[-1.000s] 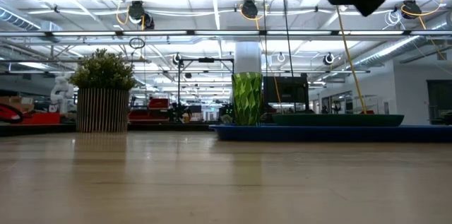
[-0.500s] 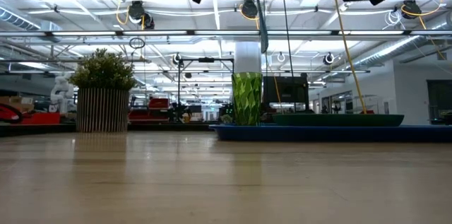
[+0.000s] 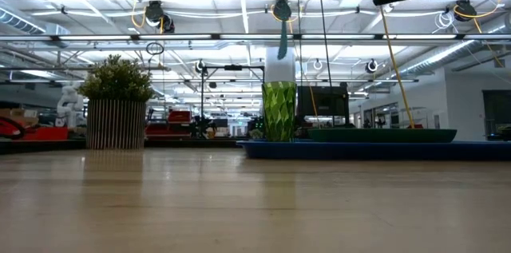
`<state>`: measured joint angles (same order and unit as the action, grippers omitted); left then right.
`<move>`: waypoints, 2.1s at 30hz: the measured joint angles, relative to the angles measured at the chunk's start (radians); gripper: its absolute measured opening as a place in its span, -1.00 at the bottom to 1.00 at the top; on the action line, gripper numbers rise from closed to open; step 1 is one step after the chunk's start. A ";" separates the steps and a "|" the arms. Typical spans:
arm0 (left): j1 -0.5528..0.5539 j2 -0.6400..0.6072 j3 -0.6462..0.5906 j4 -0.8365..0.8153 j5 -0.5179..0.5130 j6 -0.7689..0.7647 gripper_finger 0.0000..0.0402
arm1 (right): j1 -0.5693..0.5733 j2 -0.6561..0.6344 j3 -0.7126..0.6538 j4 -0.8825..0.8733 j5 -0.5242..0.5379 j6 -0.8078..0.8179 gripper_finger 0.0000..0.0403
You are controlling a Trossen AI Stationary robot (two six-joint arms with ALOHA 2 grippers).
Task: Pick and place plate/cup/fork/spoon on tray
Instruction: Put the blue spoon on the blue serving tray to the left of the blue fork
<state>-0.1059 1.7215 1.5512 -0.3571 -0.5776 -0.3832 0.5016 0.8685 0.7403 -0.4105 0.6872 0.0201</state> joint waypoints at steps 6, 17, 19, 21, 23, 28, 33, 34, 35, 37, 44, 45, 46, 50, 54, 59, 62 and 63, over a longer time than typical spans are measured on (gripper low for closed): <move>0.027 0.079 0.070 -0.010 0.000 -0.037 -0.93 | -0.010 -0.014 0.000 0.009 -0.009 -0.051 0.14; -0.016 0.236 0.193 -0.036 0.029 -0.142 -0.93 | -0.012 -0.023 0.000 0.050 -0.011 -0.164 0.14; -0.032 0.271 0.238 -0.058 0.025 -0.145 -0.93 | -0.012 -0.023 0.000 0.051 -0.011 -0.185 0.14; -0.042 0.311 0.298 -0.066 0.015 -0.156 -0.93 | -0.012 -0.023 0.000 0.053 -0.011 -0.198 0.14; -0.047 0.347 0.363 -0.116 0.000 -0.178 -0.93 | -0.012 -0.024 0.000 0.055 -0.011 -0.202 0.14; -0.052 0.438 0.546 -0.222 -0.017 -0.203 -0.93 | -0.012 -0.023 0.000 0.047 -0.011 -0.219 0.14; -0.052 0.485 0.678 -0.325 -0.070 -0.226 -0.93 | -0.012 -0.023 0.000 0.005 -0.011 -0.223 0.14; -0.051 0.485 0.687 -0.349 -0.082 -0.231 -0.93 | -0.012 -0.023 0.000 -0.001 -0.011 -0.223 0.14; -0.050 0.485 0.689 -0.360 -0.093 -0.238 -0.93 | -0.012 -0.023 0.000 -0.005 -0.011 -0.223 0.14; -0.043 0.485 0.691 -0.390 -0.111 -0.267 -0.93 | -0.012 -0.023 0.000 -0.026 -0.011 -0.219 0.14; -0.002 0.486 0.689 -0.619 -0.105 -0.457 -0.93 | -0.012 -0.023 0.000 -0.063 -0.011 -0.191 0.14; 0.007 0.486 0.681 -0.649 -0.092 -0.490 -0.93 | -0.012 -0.023 0.000 -0.065 -0.011 -0.189 0.14; 0.014 0.485 0.673 -0.676 -0.078 -0.515 -0.93 | -0.012 -0.023 0.000 -0.068 -0.011 -0.185 0.14; 0.036 0.488 0.666 -0.776 -0.030 -0.593 -0.93 | -0.012 -0.023 0.000 -0.086 -0.011 -0.162 0.14; 0.045 0.486 0.664 -0.810 -0.008 -0.615 -0.93 | -0.012 -0.023 0.000 -0.088 -0.011 -0.149 0.14; 0.054 0.486 0.638 -0.812 0.002 -0.626 -0.93 | -0.011 -0.023 0.000 -0.089 -0.012 -0.114 0.14; 0.066 0.486 0.611 -0.814 0.033 -0.648 -0.93 | -0.011 -0.023 0.000 -0.088 -0.044 -0.106 0.14; 0.069 0.486 0.599 -0.815 0.045 -0.653 -0.93 | -0.011 -0.023 0.000 -0.088 -0.066 -0.105 0.14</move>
<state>-0.0372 2.2074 2.1500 -1.1716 -0.5329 -1.0361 0.4908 0.8452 0.7403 -0.4988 0.6210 -0.0849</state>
